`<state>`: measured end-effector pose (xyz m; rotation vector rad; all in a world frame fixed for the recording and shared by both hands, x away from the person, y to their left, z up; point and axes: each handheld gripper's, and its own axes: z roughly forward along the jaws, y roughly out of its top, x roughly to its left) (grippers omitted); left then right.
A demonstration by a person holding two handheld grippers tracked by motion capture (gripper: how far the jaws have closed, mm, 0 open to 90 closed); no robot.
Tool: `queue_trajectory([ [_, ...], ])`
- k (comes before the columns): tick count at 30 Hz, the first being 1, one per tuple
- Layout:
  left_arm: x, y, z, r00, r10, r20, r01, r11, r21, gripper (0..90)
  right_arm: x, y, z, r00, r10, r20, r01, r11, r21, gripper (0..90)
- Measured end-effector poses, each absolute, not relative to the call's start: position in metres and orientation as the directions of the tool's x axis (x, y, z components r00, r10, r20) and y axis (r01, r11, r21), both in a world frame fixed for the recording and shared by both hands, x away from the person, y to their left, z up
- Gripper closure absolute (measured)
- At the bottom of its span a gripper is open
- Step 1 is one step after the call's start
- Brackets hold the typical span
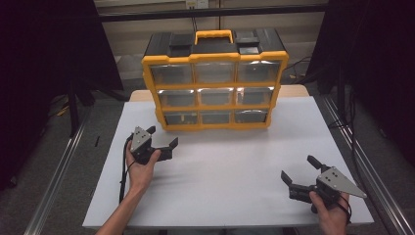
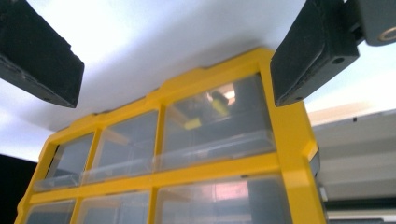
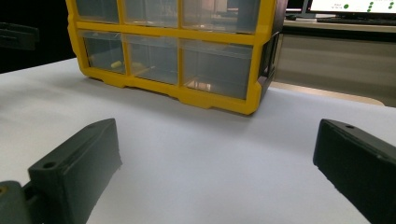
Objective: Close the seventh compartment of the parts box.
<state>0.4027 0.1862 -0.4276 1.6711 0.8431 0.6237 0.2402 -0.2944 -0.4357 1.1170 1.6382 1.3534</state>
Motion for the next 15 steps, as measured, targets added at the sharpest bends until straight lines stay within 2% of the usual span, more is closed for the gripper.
queue_trajectory([
  [15, 0.374, 0.194, -0.427, 0.584, 0.811, -0.039, 0.189, -0.089, 0.978, 4.3, 0.24, -0.295, -0.436, -0.355, 0.935, -0.004, 0.174, 0.07, 0.982, 0.6],
])
